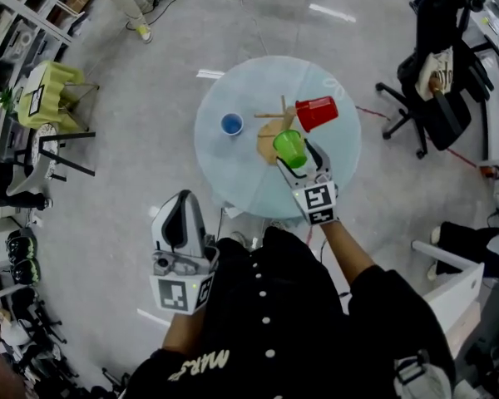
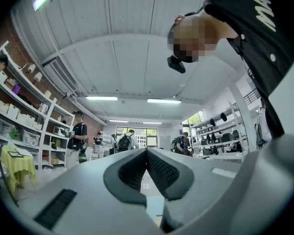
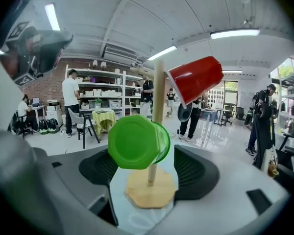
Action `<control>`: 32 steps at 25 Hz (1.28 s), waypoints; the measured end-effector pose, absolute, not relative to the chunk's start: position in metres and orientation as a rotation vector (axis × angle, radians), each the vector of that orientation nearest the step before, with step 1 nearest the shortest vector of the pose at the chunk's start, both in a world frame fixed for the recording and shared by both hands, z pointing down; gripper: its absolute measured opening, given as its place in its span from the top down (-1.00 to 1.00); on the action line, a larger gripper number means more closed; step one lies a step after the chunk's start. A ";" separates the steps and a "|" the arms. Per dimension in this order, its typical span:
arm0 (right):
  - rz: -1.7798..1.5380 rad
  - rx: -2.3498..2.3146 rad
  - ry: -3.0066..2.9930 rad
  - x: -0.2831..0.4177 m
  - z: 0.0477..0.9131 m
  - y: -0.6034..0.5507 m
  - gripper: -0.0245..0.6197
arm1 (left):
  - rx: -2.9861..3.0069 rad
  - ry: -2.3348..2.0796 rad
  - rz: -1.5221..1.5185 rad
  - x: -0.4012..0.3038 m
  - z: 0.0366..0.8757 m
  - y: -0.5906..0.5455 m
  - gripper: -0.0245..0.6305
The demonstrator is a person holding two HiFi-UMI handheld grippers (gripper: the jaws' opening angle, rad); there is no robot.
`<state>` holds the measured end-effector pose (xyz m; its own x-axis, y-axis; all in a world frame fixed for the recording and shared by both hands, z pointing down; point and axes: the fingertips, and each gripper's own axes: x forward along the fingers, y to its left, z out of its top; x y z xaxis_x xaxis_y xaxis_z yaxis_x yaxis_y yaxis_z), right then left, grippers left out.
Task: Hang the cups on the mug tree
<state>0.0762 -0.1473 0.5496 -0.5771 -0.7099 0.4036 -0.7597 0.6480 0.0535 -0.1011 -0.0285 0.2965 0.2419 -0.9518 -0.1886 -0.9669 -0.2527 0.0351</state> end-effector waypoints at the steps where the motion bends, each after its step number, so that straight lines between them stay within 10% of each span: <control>1: 0.175 1.158 -2.495 0.079 0.549 -0.145 -0.12 | -2.394 1.875 0.261 -0.101 0.298 -0.029 0.93; 32: 0.257 1.594 -2.280 0.074 0.477 -0.073 -0.23 | -2.639 1.602 0.349 -0.197 0.287 -0.114 0.93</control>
